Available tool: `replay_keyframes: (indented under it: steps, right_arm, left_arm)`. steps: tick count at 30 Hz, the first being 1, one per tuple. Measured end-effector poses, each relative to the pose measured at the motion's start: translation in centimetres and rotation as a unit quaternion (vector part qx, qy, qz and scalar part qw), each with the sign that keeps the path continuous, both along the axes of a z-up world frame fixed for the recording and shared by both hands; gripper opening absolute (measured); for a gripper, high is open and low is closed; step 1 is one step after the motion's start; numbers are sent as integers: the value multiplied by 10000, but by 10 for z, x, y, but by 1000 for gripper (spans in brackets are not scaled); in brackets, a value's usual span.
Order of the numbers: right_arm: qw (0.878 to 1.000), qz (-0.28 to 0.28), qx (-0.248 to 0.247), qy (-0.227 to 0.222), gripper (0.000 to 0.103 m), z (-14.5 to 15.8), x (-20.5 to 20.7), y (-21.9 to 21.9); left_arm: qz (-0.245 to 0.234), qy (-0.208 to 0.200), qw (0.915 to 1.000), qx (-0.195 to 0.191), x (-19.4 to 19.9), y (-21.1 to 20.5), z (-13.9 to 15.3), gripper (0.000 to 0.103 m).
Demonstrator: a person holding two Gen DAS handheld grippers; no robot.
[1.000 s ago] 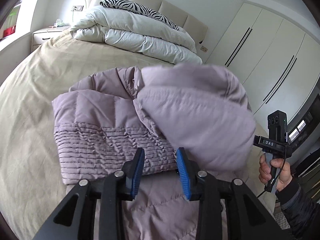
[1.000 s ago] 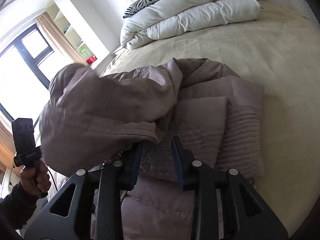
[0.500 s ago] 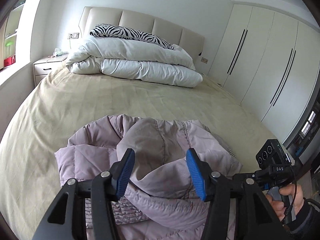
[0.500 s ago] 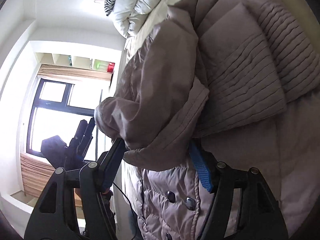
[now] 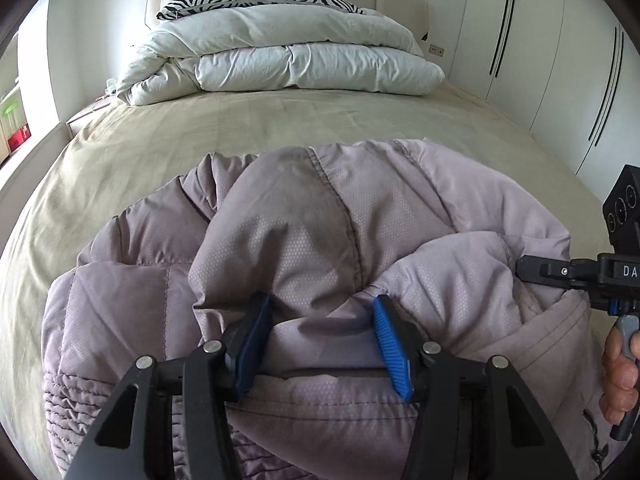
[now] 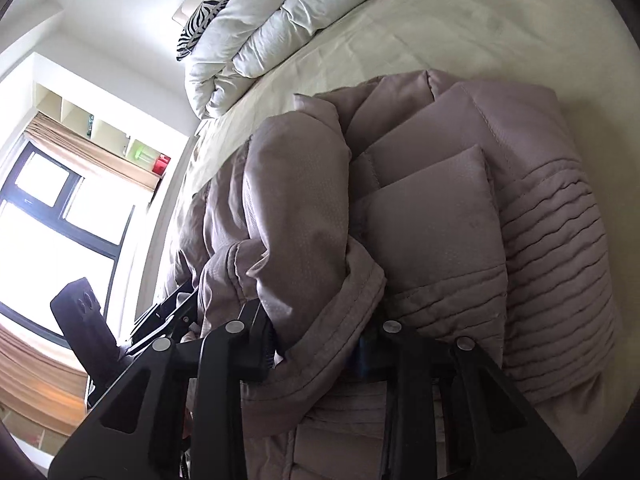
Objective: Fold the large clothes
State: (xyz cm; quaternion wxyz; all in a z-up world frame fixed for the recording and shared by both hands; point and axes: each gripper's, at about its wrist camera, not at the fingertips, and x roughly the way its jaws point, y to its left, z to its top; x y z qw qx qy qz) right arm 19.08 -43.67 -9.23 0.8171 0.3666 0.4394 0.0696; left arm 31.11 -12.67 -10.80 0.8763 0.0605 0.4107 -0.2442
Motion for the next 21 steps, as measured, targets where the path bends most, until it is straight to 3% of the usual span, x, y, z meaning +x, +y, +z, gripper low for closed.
replay_keyframes:
  steps: [3,6,10,12,16,19,21]
  right_arm:
    - [9996,228,-188,-32,31,9,-7,4]
    - [9989,-10,-458,61,46,35,-17,0]
    - [9888,-279,-1279,-716,46,95,-36,1]
    - [9819,20,-1685,-863,46,110,-30,21]
    - [9690,645,-2318,-564,45,89,10,62]
    - [9397,846,-3313,-91,45,44,28,76]
    - [9321,899,-3495,-309,45,26,28,77]
  left_arm:
    - [-41,176,9995,-240,6,8,-5,58]
    - [-54,207,9995,-234,5,11,-3,58]
    - [-6,220,9992,-342,6,11,-4,57]
    - [12,214,9991,-367,6,12,-5,57]
    - [10,179,9990,-420,4,13,-7,57]
    - [-2,134,9990,-415,3,14,-10,57]
    - [3,80,9993,-361,2,12,-12,57]
